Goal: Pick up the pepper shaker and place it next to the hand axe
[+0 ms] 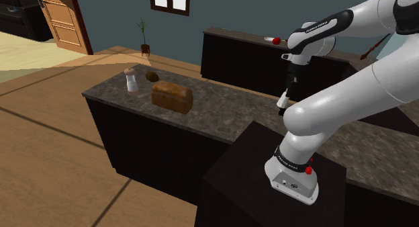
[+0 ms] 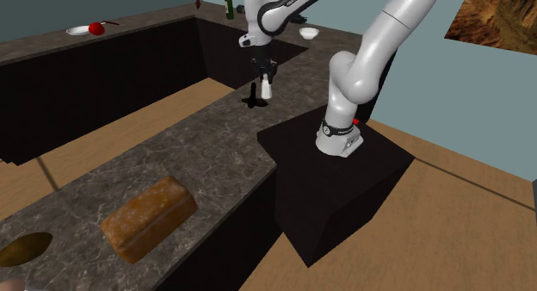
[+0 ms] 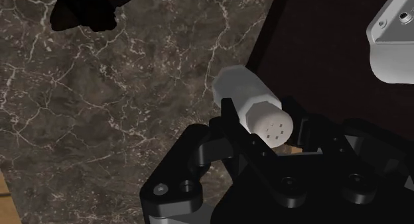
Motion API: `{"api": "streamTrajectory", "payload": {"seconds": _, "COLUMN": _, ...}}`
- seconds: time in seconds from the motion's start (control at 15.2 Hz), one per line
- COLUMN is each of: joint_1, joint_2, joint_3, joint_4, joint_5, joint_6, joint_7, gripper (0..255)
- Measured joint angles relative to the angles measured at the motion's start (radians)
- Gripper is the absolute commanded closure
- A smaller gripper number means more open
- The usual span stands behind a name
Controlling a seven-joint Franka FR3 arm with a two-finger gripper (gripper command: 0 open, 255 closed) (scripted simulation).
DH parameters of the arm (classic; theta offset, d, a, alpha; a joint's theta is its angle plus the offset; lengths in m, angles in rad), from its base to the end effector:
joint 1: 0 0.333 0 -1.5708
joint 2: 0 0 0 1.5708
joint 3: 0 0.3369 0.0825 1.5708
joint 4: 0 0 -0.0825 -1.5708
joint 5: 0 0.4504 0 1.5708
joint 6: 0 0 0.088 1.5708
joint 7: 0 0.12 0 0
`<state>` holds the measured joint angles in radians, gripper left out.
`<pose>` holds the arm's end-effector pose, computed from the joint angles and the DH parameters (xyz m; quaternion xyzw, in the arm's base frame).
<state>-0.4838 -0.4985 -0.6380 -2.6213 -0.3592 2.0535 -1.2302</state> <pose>0.1842 -0.3809 0.3368 -0.9801 -0.1885 0.0334 0.0529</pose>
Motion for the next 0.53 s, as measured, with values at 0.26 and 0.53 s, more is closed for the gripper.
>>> {"api": "streamTrajectory", "payload": {"seconds": 0.26, "joint_1": -0.066, "joint_2": -0.029, "joint_3": -0.064, "joint_4": 0.002, "joint_5": -0.061, "joint_6": -0.015, "joint_7": -0.089, "gripper": 255}}
{"api": "streamTrajectory", "payload": {"seconds": 0.53, "joint_1": -0.100, "joint_2": 0.003, "joint_3": -0.151, "joint_4": 0.048, "joint_5": -0.095, "joint_6": -0.009, "joint_7": -0.196, "gripper": 255}}
